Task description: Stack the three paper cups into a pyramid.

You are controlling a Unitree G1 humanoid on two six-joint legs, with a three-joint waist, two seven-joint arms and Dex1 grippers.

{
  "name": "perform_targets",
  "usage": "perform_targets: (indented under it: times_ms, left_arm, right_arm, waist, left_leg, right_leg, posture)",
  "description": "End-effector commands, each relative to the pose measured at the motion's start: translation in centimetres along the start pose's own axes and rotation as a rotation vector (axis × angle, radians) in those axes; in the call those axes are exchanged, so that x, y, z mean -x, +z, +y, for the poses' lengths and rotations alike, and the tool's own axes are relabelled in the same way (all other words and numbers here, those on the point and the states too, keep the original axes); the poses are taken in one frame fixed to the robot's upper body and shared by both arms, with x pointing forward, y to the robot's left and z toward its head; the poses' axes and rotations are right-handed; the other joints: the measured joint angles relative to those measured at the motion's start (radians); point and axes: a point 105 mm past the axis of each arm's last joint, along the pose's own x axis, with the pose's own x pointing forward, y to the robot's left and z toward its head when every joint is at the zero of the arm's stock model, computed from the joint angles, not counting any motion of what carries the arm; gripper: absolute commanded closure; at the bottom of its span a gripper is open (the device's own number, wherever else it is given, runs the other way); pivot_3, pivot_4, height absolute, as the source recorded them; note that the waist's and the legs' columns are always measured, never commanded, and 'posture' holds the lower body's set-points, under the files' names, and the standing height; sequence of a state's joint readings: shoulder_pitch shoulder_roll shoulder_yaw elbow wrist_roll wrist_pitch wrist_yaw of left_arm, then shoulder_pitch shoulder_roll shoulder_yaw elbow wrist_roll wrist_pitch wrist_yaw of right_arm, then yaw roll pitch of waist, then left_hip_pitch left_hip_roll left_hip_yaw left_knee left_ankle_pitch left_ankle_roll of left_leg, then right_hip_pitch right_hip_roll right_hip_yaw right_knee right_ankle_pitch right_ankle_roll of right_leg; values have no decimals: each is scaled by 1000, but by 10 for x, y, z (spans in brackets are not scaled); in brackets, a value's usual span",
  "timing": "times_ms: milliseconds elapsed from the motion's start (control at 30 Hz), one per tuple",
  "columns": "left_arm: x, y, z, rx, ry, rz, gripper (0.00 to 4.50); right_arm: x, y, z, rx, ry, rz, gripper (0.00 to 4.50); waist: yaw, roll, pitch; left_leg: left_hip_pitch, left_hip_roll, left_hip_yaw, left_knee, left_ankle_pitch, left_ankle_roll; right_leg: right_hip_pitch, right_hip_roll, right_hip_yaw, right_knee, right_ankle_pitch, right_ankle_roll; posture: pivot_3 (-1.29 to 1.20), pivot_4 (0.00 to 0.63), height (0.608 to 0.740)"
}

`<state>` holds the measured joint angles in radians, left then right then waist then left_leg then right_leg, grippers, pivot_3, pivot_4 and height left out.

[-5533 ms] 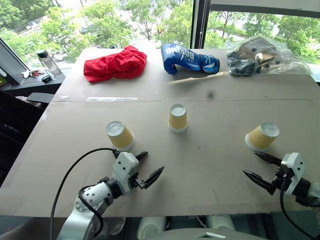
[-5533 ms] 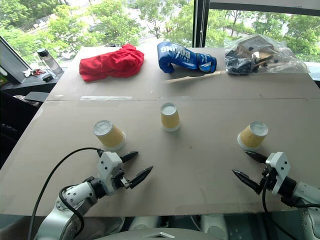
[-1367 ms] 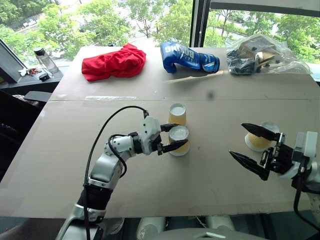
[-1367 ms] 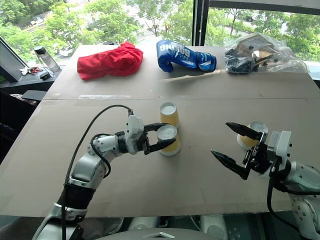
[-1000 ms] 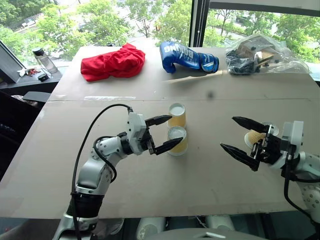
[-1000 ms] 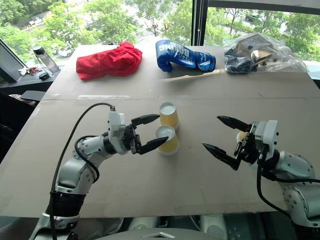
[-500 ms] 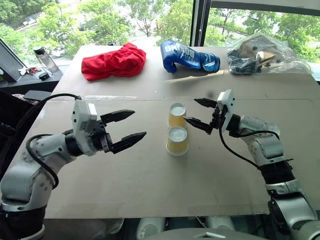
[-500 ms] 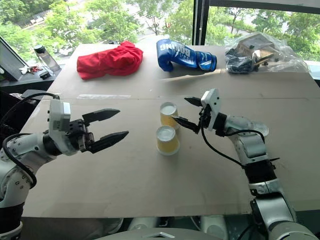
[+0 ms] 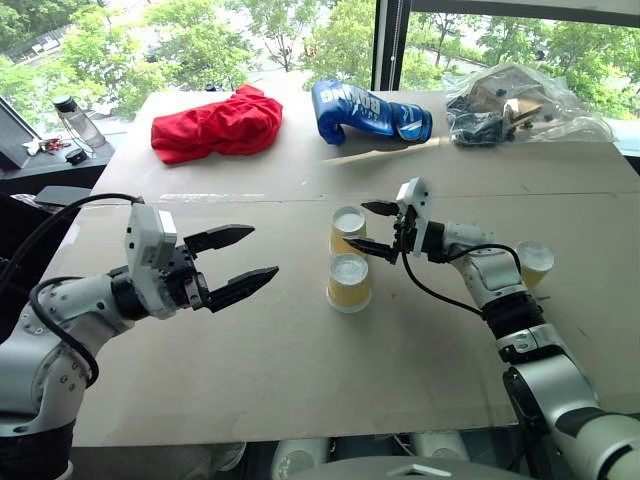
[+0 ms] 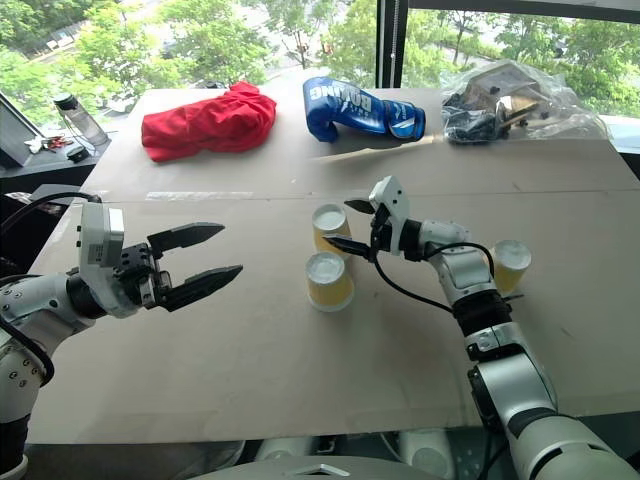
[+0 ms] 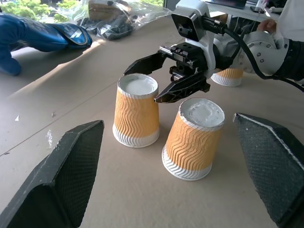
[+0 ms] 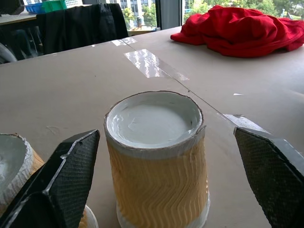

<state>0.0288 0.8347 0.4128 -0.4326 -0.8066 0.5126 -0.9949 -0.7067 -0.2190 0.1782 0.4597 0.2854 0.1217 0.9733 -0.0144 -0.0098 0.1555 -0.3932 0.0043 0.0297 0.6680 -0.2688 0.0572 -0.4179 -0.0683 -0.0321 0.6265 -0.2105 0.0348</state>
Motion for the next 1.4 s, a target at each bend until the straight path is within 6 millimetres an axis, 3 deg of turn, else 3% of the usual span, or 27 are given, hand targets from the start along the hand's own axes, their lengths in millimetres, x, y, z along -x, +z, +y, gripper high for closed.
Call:
perform_targets:
  times_ms: [33,67,133,267,300,467,667,867,1133,1400]
  left_arm:
    - [-2,12,-4,-49,-14,-23,25]
    - [-3,13,-3,-49,-14,-23,25]
    - [-3,13,-3,-50,-14,-23,0]
    - [-4,14,-3,-57,-18,-15,0]
    - [-5,14,-3,-58,-18,-15,0]
    - [-15,17,-5,-66,-59,-24,0]
    - [-32,22,-12,-84,-169,-15,0]
    - [-42,22,-14,-102,-269,10,0]
    - [-44,24,-13,-117,-315,27,0]
    - [-39,23,-15,-129,-330,52,0]
  right_arm:
    - [-5,19,-2,47,11,-61,0]
    - [-7,20,-2,49,11,-67,0]
    - [-8,22,-2,55,14,-76,533]
    - [-9,23,-1,53,26,-85,2208]
    - [-9,24,0,54,29,-87,2452]
    - [4,32,-5,86,-14,-107,2452]
    - [52,34,-10,98,-132,-86,2452]
    - [98,21,15,71,-198,-15,2452]
    - [102,17,59,0,-102,-14,2452]
    - [91,12,64,14,-88,-43,2452]
  waist:
    - [0,0,0]
    - [-1,0,0]
    - [-1,0,0]
    - [-1,0,0]
    - [-1,0,0]
    - [1,1,0]
    - [4,1,0]
    - [0,1,1]
    - [3,1,1]
    - [4,1,1]
  left_leg:
    - [0,0,0,0,0,0]
    - [0,0,0,0,0,0]
    - [0,0,0,0,0,0]
    - [0,0,0,-1,0,-1]
    - [0,0,0,-1,0,-1]
    - [0,0,0,-1,-1,-1]
    - [-2,-1,-1,-1,-1,-2]
    - [-3,-1,-1,-2,-1,-2]
    - [-2,-1,-1,1,-3,3]
    - [-2,0,-1,1,-3,3]
  right_leg:
    - [0,0,0,0,0,0]
    - [0,0,0,0,0,0]
    - [0,0,0,0,1,1]
    - [0,-2,-1,0,1,1]
    - [0,-2,-1,0,1,1]
    - [-1,-2,-1,0,0,0]
    - [-1,-4,-2,-1,1,1]
    - [-3,-2,-1,-1,1,1]
    - [-2,0,-1,0,1,1]
    - [-1,6,0,0,1,2]
  posture:
    - [0,150,740]
    - [0,150,740]
    - [0,150,740]
    - [0,150,740]
    - [0,150,740]
    - [0,150,740]
    - [0,150,740]
    - [0,150,740]
    - [0,150,740]
    - [0,150,740]
